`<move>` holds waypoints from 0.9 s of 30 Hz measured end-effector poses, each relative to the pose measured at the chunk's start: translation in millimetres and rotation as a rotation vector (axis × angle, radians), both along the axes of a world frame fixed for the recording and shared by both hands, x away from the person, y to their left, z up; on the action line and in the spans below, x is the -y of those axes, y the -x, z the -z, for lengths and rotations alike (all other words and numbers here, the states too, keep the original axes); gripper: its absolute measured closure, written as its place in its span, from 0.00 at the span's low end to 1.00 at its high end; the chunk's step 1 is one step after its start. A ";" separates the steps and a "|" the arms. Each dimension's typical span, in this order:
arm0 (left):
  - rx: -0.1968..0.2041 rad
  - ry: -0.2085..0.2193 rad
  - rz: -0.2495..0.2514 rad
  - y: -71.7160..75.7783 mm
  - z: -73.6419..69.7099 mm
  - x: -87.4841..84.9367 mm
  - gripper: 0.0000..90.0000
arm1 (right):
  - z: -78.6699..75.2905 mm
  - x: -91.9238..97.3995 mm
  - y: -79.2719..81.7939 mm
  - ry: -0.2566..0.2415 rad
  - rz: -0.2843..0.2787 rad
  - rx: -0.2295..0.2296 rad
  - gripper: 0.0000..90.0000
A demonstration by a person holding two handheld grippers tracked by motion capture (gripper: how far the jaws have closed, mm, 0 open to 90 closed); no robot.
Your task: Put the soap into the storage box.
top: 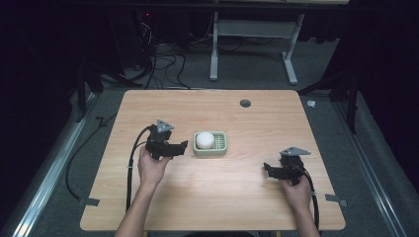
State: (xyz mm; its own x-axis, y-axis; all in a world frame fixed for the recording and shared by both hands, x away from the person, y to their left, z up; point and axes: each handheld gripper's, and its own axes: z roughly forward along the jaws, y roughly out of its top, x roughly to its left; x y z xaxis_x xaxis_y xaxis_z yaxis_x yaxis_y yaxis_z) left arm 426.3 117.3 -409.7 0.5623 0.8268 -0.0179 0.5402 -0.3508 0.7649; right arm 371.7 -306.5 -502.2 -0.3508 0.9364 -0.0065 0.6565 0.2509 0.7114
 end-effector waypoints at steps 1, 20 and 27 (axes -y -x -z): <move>0.003 -0.001 -0.002 0.9 -0.4 -0.5 0.25 | 0.0 0.0 0.0 0.000 0.000 0.000 0.22; 0.019 0.019 -0.031 16.2 -1.1 -17.0 0.25 | 0.0 -0.2 0.0 0.004 -0.002 0.001 0.22; 0.021 0.027 -0.044 20.6 -0.1 -22.9 0.25 | 0.0 -0.3 0.0 0.005 -0.002 0.001 0.22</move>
State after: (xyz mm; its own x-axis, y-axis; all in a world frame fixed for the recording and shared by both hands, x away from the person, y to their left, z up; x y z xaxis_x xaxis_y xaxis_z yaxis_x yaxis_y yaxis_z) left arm 405.7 140.2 -409.6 0.5262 0.8499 -0.0289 0.5380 -0.3064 0.7852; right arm 371.7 -306.2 -502.3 -0.3529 0.9356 -0.0116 0.6553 0.2560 0.7106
